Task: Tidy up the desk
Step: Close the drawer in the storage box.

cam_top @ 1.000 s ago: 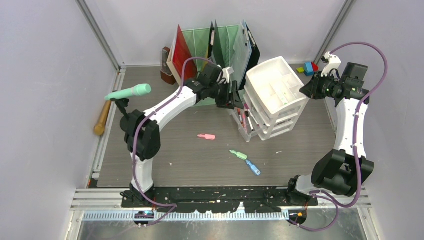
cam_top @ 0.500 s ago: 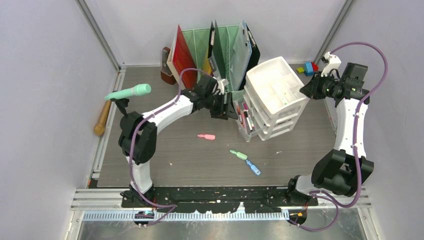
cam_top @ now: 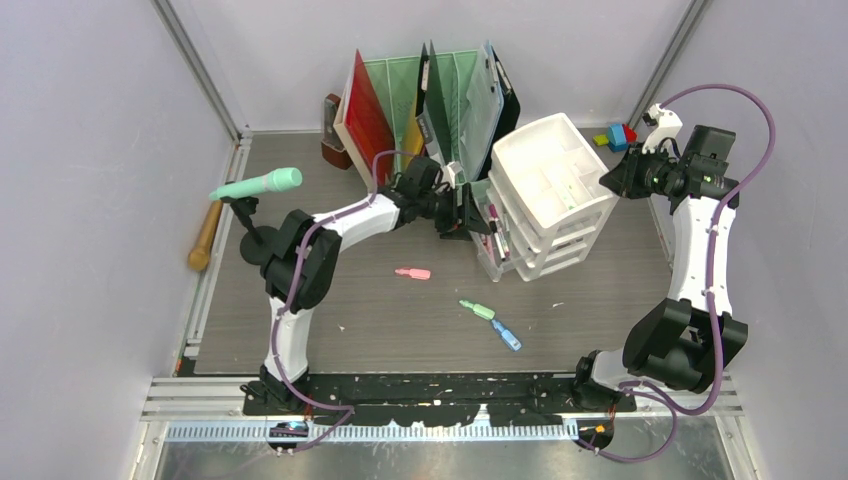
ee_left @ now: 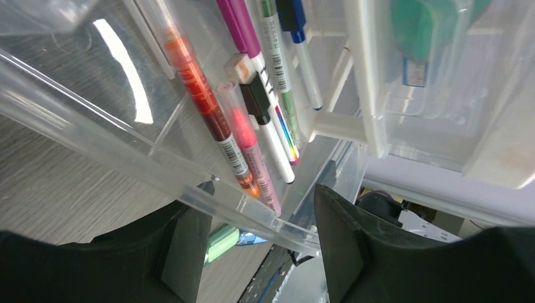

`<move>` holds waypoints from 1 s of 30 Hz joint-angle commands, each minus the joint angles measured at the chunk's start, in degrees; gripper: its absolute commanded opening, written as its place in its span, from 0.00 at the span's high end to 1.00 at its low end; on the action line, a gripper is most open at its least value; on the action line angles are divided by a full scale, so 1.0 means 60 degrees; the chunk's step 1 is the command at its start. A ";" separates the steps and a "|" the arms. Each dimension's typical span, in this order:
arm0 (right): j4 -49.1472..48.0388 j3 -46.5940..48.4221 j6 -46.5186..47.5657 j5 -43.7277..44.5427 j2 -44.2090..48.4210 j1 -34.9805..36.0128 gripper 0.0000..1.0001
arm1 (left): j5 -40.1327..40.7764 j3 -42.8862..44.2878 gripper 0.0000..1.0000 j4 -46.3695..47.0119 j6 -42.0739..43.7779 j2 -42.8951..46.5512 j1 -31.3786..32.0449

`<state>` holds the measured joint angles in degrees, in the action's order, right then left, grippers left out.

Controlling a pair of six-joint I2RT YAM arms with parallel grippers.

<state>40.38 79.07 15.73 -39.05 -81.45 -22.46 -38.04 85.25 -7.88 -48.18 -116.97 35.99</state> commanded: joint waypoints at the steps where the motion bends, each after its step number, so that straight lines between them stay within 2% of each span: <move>1: 0.1164 -0.0741 -0.0131 0.1396 -0.1111 0.0287 0.99 | -0.0518 0.0587 0.39 0.1264 -0.0382 -0.0042 -0.0004; 11: 0.1188 -0.0738 -0.0145 0.1396 -0.1114 0.0283 0.99 | -0.0751 0.1209 0.39 0.0898 -0.0401 -0.0556 0.0145; 19: 0.1187 -0.0740 -0.0117 0.1395 -0.1135 0.0280 0.99 | -0.0302 0.1162 0.36 -0.0656 0.1222 -0.0010 0.0007; 20: 0.1193 -0.0740 -0.0117 0.1395 -0.1129 0.0284 0.99 | -0.0238 0.1127 0.28 -0.0828 0.1501 0.0083 0.0000; 23: 0.1192 -0.0750 -0.0102 0.1396 -0.1142 0.0287 0.99 | -0.0093 0.0987 0.24 -0.1216 0.2220 0.0356 -0.0004; 30: 0.1198 -0.0733 -0.0099 0.1394 -0.1155 0.0287 0.99 | 0.0116 0.0070 0.23 -0.0950 0.3670 0.1308 -0.0030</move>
<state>39.88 79.18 15.29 -39.07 -81.89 -22.24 -37.98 87.92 -13.54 -34.00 -115.15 36.18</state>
